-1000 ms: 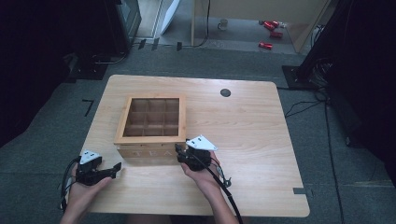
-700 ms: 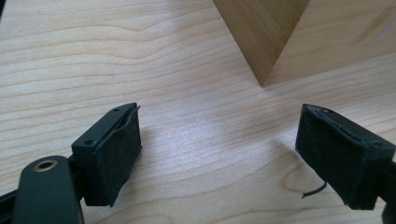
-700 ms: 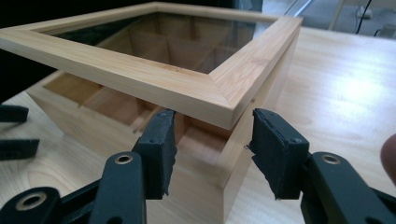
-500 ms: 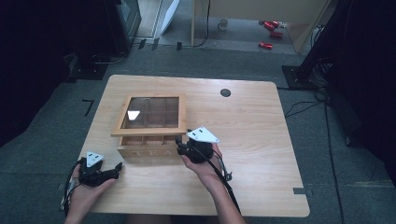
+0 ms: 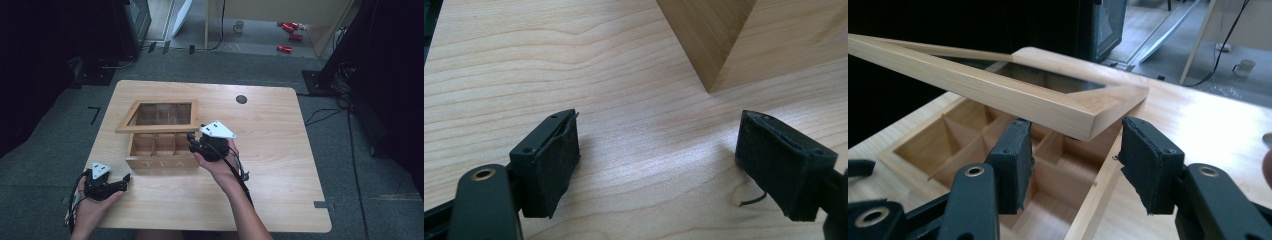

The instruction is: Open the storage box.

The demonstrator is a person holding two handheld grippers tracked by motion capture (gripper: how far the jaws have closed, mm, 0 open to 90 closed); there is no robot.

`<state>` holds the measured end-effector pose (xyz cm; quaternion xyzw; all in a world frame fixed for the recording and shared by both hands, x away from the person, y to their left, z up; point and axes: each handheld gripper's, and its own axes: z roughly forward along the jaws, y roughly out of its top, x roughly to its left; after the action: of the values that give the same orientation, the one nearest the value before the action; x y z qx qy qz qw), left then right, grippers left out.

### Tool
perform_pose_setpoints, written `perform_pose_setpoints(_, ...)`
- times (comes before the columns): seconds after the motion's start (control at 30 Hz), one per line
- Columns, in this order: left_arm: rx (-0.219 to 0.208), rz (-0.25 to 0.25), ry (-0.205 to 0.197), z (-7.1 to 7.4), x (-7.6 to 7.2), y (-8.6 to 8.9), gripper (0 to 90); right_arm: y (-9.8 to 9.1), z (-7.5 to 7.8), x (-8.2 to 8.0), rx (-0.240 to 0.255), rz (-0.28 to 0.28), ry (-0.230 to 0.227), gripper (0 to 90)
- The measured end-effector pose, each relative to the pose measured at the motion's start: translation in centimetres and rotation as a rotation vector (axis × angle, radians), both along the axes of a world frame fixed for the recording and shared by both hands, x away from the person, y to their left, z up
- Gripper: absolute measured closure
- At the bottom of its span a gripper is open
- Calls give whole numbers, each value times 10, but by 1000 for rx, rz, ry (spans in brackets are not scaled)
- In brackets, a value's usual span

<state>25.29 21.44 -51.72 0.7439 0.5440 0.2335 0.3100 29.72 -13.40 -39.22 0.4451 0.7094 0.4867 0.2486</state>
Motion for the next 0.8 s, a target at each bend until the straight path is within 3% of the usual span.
perform_pose_setpoints(0.3,-4,11,-5,0,0,0,220,1,19,17,-17,-9,-42,475)
perform_pose_setpoints(0.8,3,-9,2,0,1,-1,186,0,36,39,-5,-15,-72,469)
